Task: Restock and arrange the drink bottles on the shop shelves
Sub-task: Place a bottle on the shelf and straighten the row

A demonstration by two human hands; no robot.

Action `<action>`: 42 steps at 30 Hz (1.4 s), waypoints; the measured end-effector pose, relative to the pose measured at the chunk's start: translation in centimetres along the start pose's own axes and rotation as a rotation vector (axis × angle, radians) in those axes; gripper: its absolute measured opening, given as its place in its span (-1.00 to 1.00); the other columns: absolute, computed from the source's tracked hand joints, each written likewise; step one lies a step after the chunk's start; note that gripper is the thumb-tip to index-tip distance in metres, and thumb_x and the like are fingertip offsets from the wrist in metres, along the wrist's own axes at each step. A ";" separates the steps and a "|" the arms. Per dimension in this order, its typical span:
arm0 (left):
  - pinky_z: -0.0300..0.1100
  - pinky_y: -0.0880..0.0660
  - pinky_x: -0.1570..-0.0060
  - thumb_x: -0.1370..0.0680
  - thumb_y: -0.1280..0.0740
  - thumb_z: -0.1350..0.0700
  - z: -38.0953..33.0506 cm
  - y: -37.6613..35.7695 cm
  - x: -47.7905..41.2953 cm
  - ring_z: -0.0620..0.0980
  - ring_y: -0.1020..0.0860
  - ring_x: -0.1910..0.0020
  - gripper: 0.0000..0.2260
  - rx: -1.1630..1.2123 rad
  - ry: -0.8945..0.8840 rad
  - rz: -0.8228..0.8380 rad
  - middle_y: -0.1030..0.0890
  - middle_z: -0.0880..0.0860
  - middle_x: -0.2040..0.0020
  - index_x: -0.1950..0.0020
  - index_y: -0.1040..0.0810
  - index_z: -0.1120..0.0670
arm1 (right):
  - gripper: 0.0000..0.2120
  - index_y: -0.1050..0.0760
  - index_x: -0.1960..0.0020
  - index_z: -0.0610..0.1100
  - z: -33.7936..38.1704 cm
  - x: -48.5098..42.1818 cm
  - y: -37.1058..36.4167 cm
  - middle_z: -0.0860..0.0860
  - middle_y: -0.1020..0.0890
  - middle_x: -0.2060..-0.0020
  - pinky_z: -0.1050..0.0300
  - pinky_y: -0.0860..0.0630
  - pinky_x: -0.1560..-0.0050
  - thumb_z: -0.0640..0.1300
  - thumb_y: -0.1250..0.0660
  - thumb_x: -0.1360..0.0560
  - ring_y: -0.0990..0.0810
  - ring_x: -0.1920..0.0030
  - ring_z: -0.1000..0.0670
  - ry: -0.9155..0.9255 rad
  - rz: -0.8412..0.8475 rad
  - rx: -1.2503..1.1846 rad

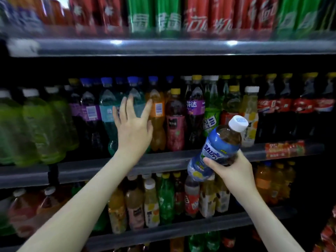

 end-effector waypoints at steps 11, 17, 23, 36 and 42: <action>0.40 0.09 -0.32 -0.42 -0.42 -0.03 1.8 -2.2 -3.3 0.39 -0.17 -0.44 -0.38 -0.068 0.036 0.061 -0.19 0.37 -0.47 -0.44 -0.35 0.08 | -0.59 -0.53 -0.07 0.02 2.1 -2.3 -2.4 0.20 -0.64 0.09 0.52 -0.45 0.23 -0.17 -0.58 -0.29 -0.58 0.12 0.36 0.050 -0.061 -0.023; 0.28 0.33 -0.37 -0.46 -0.30 -0.10 -3.6 -2.8 -4.2 0.23 -0.15 -0.48 -0.45 -0.051 -0.192 0.071 -0.36 0.31 -0.40 -0.42 -0.39 0.03 | -0.62 -0.54 -0.04 -0.02 3.5 -2.9 -2.9 0.22 -0.62 0.13 0.55 -0.42 0.27 -0.24 -0.57 -0.30 -0.56 0.19 0.41 0.082 -0.097 -0.020; 0.25 0.29 -0.37 -0.32 -0.46 -0.17 -6.8 -6.9 -4.9 0.25 -0.40 -0.35 -0.32 -0.050 -0.212 0.222 -0.58 0.34 -0.12 -0.39 -0.44 0.02 | -0.57 -0.54 -0.09 0.03 3.4 -2.6 -2.6 0.18 -0.67 0.09 0.41 -0.50 0.15 -0.15 -0.58 -0.28 -0.61 0.06 0.29 0.070 -0.111 0.016; 0.01 -0.56 0.09 -0.48 -0.43 0.11 -7.9 -2.9 -1.6 0.31 -0.46 -0.17 -0.58 0.512 -0.224 0.075 -0.40 0.32 -0.25 -0.27 -0.36 0.08 | -0.58 -0.53 -0.06 0.10 2.9 -0.5 1.2 0.25 -0.68 0.11 0.41 -0.53 0.12 -0.15 -0.58 -0.28 -0.62 0.05 0.29 0.024 -0.178 0.064; -0.14 -0.41 -0.07 -0.48 -0.43 0.03 -5.4 -2.7 -1.8 0.13 -0.45 -0.22 -0.24 0.705 0.031 0.272 -0.41 0.16 -0.32 -0.50 0.02 -0.05 | -0.58 -0.50 -0.03 0.16 3.0 0.9 1.2 0.27 -0.65 0.12 0.44 -0.51 0.15 -0.15 -0.57 -0.30 -0.60 0.06 0.32 0.007 -0.144 0.103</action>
Point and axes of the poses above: each hand's wrist, its own x-axis away from the middle knuckle, its own y-axis out of the back of the hand, z = x × y, the point moved 10 cm from there along -x, towards the middle knuckle
